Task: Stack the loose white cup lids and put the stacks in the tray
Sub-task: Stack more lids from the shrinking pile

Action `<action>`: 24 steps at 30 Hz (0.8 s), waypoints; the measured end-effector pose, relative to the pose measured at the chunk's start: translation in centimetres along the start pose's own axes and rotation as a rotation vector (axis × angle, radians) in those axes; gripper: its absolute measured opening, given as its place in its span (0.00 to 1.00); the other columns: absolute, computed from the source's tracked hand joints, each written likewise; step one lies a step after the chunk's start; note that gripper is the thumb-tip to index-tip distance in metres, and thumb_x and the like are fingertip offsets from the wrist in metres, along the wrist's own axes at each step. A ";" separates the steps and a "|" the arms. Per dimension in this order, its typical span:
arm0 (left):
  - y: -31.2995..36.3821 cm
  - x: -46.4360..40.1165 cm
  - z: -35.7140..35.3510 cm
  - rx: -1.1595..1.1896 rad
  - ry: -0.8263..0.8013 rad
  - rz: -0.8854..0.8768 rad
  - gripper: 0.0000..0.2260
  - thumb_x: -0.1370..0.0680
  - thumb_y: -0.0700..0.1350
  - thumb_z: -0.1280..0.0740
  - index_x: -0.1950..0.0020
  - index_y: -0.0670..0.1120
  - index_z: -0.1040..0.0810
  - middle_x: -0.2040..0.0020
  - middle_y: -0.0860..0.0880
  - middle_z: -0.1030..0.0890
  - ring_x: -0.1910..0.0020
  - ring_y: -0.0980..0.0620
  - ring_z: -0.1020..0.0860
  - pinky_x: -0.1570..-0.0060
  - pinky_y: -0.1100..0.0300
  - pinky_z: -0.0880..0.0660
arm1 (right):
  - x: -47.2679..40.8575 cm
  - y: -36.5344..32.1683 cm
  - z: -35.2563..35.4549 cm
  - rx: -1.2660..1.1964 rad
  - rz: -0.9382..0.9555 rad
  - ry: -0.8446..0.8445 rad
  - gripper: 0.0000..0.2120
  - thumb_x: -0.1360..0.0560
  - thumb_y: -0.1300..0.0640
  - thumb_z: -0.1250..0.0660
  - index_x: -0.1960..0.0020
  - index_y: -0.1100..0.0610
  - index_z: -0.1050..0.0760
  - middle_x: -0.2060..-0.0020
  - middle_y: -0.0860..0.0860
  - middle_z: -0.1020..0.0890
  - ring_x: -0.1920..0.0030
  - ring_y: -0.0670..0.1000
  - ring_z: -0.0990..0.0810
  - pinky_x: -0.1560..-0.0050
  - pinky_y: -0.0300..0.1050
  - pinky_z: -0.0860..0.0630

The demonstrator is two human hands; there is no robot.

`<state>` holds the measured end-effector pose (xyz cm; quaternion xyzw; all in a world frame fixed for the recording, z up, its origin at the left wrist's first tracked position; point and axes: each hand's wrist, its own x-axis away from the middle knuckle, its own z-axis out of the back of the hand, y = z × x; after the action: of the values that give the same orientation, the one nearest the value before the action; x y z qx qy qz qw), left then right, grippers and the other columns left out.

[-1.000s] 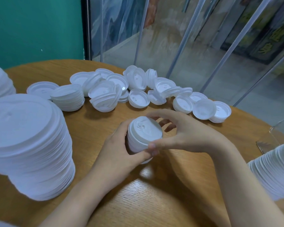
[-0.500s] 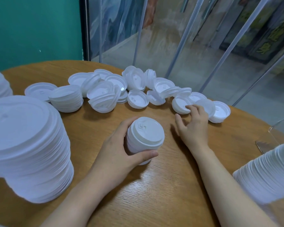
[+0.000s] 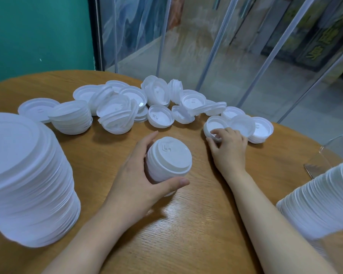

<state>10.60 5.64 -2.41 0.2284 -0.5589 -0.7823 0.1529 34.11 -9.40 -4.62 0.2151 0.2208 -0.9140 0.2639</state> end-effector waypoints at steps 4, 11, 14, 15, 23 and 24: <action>0.1 -0.2 -0.1 -0.003 0.004 -0.026 0.43 0.43 0.71 0.23 0.29 0.72 0.32 0.34 0.68 0.24 0.33 0.64 0.26 0.30 0.54 0.28 | 0.1 0.1 -0.2 0.010 0.029 0.022 0.05 0.22 0.55 0.28 0.50 0.55 0.16 0.56 0.52 0.17 0.51 0.58 0.23 0.41 0.53 0.37; 0.5 0.1 0.2 0.009 -0.006 -0.040 0.39 0.40 0.66 0.23 0.30 0.67 0.28 0.39 0.73 0.23 0.38 0.72 0.26 0.45 0.79 0.32 | 0.3 -0.2 0.1 -0.026 0.074 0.029 0.02 0.26 0.59 0.26 0.53 0.55 0.17 0.56 0.50 0.17 0.51 0.56 0.23 0.40 0.49 0.39; 0.4 0.2 0.2 0.015 -0.011 -0.040 0.37 0.39 0.64 0.23 0.31 0.66 0.28 0.40 0.73 0.23 0.39 0.72 0.25 0.45 0.80 0.32 | 0.3 -0.1 0.1 -0.074 0.093 0.032 0.05 0.27 0.61 0.25 0.55 0.53 0.20 0.57 0.47 0.18 0.52 0.54 0.23 0.42 0.45 0.40; 0.4 0.2 0.3 0.016 -0.014 -0.039 0.36 0.39 0.64 0.22 0.32 0.67 0.29 0.40 0.72 0.23 0.39 0.71 0.25 0.45 0.79 0.32 | 0.4 -0.1 0.2 -0.097 0.095 0.031 0.07 0.27 0.60 0.25 0.56 0.52 0.22 0.58 0.46 0.19 0.52 0.53 0.24 0.43 0.44 0.41; 0.5 0.3 0.3 0.031 -0.025 -0.042 0.35 0.38 0.62 0.22 0.33 0.66 0.29 0.39 0.71 0.22 0.38 0.70 0.25 0.44 0.79 0.33 | 0.9 -1.3 1.3 -0.432 0.080 0.043 0.12 0.26 0.57 0.22 0.58 0.50 0.26 0.61 0.39 0.24 0.57 0.43 0.28 0.50 0.34 0.34; 0.5 0.3 0.3 0.034 -0.023 -0.043 0.34 0.38 0.62 0.22 0.33 0.66 0.29 0.40 0.72 0.22 0.38 0.70 0.25 0.44 0.79 0.33 | 1.0 -1.6 1.6 -0.507 0.053 0.008 0.10 0.26 0.58 0.23 0.57 0.52 0.24 0.61 0.41 0.22 0.58 0.42 0.26 0.53 0.31 0.32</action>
<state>10.17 5.58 -1.93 0.2339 -0.5689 -0.7784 0.1256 31.98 -9.41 -3.35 0.1516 0.4381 -0.8213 0.3326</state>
